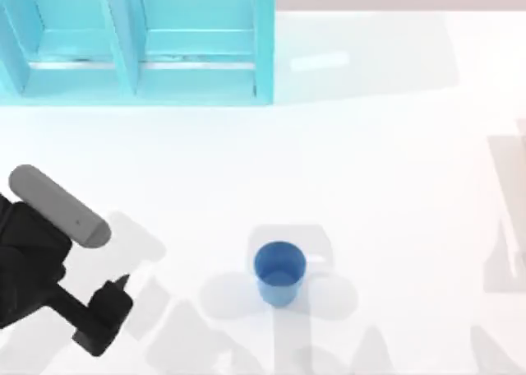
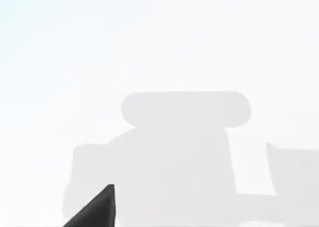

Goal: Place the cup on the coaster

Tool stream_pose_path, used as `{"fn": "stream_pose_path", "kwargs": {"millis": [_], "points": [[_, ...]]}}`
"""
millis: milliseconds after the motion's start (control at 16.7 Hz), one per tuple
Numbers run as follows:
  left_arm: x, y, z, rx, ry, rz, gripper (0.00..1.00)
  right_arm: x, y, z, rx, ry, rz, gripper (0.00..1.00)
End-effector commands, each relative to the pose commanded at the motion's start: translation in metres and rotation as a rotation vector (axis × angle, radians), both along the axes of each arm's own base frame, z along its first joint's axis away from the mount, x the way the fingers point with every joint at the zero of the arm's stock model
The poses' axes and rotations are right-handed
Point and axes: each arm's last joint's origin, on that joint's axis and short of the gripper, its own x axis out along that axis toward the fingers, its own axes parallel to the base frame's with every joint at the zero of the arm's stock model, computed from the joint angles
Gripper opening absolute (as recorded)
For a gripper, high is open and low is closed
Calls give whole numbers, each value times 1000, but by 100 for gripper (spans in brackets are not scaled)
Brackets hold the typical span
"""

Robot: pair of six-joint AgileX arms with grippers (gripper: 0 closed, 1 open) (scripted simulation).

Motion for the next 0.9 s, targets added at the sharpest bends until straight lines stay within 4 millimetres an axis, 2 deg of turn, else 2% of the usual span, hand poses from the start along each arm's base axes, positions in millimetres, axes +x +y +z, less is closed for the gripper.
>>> {"fn": "stream_pose_path", "kwargs": {"millis": [240, 480, 720, 900], "points": [[26, -48, 11, 220, 239, -276, 100, 0, 0, 0, 0, 0, 0, 100], [48, -105, 13, 416, 426, -522, 100, 0, 0, 0, 0, 0, 0, 100], [63, -158, 12, 555, 541, -699, 100, 0, 0, 0, 0, 0, 0, 100], [73, -189, 18, 609, 574, -774, 100, 0, 0, 0, 0, 0, 0, 100]]}}
